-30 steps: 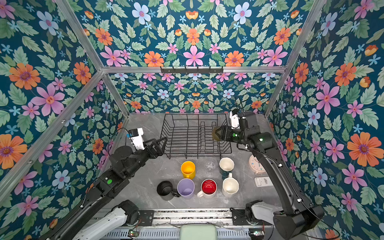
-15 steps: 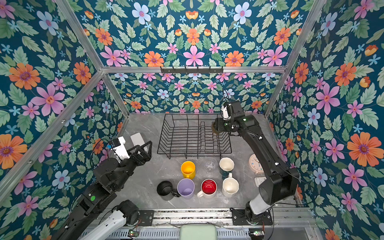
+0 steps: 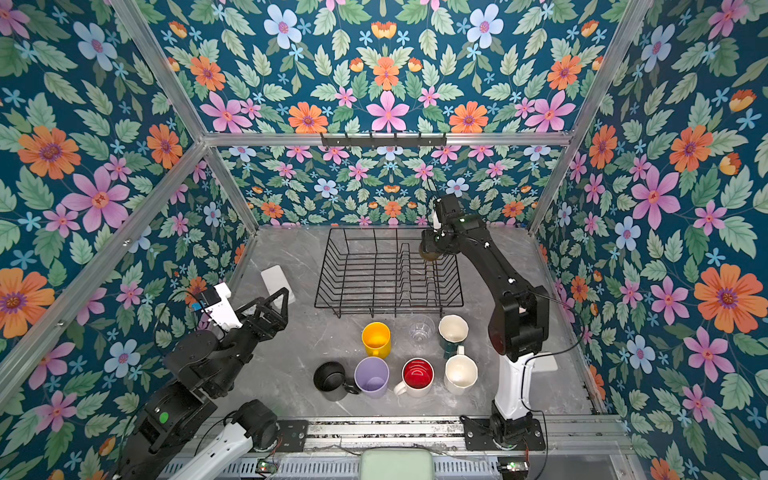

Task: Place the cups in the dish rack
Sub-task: 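Carry the glass over the dish rack with the right gripper while the left arm withdraws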

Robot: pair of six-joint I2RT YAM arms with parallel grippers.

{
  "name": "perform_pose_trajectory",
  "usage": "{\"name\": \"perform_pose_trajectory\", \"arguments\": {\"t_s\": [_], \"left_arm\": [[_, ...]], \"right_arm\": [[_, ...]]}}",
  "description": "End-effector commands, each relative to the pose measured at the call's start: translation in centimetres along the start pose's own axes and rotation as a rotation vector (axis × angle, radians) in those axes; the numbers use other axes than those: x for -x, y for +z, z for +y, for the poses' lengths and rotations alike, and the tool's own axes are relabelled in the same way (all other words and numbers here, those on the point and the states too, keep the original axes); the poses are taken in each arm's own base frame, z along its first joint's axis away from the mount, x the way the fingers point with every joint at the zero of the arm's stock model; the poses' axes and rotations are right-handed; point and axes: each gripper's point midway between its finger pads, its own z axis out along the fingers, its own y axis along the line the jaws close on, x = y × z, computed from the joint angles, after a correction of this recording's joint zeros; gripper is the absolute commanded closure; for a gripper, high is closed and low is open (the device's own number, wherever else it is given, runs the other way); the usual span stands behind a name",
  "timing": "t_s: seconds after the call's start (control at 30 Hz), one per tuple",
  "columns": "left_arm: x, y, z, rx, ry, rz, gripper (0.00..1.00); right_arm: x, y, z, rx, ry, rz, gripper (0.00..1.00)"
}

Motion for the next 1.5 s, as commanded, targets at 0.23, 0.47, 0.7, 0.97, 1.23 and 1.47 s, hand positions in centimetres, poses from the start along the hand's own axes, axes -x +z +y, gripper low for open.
{"name": "perform_pose_trajectory", "arguments": {"t_s": [0.23, 0.47, 0.7, 0.97, 1.23, 1.47], "left_arm": [[0.6, -1.6, 1.2, 0.029, -0.048, -0.025, 0.00], [1.3, -2.8, 1.6, 0.025, -0.077, -0.061, 0.00], [1.3, -2.9, 1.7, 0.030, -0.071, -0.057, 0.00], [1.1, -2.8, 1.9, 0.039, -0.069, -0.051, 0.00], [0.9, -2.6, 1.9, 0.048, -0.071, -0.041, 0.00], [0.3, -2.4, 2.3, 0.057, -0.073, -0.025, 0.00]], "right_arm": [[1.3, 4.9, -1.0, -0.055, -0.036, 0.038, 1.00], [1.8, 7.3, -1.9, -0.109, -0.046, 0.060, 1.00], [1.8, 9.1, -2.3, -0.129, -0.049, 0.080, 1.00], [0.7, 10.9, -2.9, -0.146, -0.055, 0.119, 1.00], [-0.1, 12.1, -3.2, -0.148, -0.053, 0.154, 0.95], [-0.4, 11.9, -2.9, -0.135, -0.056, 0.167, 0.41]]}}
